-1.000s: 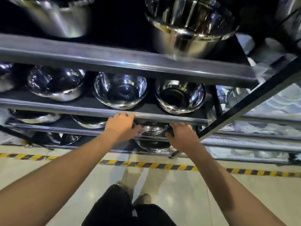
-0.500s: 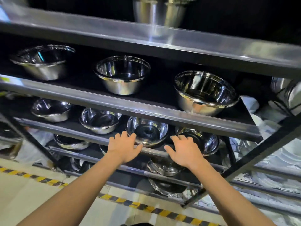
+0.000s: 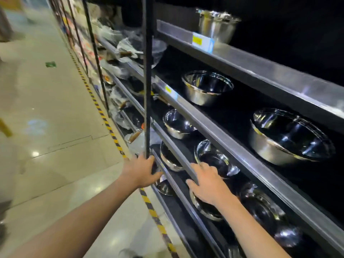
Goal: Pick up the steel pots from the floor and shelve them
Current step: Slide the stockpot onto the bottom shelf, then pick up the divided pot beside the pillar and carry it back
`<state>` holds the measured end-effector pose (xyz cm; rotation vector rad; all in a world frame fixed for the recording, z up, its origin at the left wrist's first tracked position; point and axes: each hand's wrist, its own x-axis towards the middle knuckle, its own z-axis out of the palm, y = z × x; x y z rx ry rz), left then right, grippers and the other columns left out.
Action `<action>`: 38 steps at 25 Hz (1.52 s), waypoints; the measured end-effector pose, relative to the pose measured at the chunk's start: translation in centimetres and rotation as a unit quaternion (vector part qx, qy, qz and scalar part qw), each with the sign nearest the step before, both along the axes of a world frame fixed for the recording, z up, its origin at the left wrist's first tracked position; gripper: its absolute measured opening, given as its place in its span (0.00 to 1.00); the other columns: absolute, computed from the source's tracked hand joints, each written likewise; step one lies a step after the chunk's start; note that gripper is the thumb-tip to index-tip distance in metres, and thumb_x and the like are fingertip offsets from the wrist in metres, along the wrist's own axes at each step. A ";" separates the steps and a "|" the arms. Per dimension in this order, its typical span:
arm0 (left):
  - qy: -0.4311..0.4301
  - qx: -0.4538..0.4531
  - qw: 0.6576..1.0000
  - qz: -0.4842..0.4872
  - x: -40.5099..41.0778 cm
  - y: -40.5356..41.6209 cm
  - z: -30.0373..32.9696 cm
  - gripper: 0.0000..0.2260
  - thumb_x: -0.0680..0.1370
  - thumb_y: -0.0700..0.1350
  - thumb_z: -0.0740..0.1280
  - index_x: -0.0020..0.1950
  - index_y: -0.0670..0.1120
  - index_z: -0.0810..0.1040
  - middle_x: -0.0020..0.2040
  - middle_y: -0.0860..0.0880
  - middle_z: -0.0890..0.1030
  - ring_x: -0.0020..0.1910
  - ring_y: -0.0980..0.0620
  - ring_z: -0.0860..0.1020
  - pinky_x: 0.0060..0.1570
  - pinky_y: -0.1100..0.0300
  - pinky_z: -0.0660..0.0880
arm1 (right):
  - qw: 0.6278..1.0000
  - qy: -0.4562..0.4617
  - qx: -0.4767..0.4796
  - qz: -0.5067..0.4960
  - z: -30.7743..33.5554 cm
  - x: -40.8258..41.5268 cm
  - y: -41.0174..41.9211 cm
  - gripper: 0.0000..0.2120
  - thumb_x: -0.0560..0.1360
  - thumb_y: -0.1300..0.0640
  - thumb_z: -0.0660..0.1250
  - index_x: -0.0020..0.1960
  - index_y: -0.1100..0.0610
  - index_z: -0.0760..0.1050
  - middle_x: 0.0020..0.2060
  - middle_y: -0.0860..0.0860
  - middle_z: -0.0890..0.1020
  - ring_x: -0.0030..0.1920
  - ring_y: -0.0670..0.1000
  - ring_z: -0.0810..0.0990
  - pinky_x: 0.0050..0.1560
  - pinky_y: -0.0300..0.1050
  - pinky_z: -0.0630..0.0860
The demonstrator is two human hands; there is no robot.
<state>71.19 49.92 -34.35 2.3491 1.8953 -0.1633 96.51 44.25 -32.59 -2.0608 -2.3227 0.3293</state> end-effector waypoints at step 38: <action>-0.039 -0.035 0.650 0.758 -67.3 -6.5 -4.8 0.28 0.76 0.68 0.57 0.66 0.50 0.72 0.60 0.42 0.77 0.58 0.38 0.76 0.48 0.47 0.69 | 0.687 -0.103 -0.010 0.719 -3.0 -92.3 27.9 0.26 0.79 0.42 0.59 0.74 0.52 0.65 0.69 0.61 0.71 0.68 0.66 0.68 0.66 0.62 0.71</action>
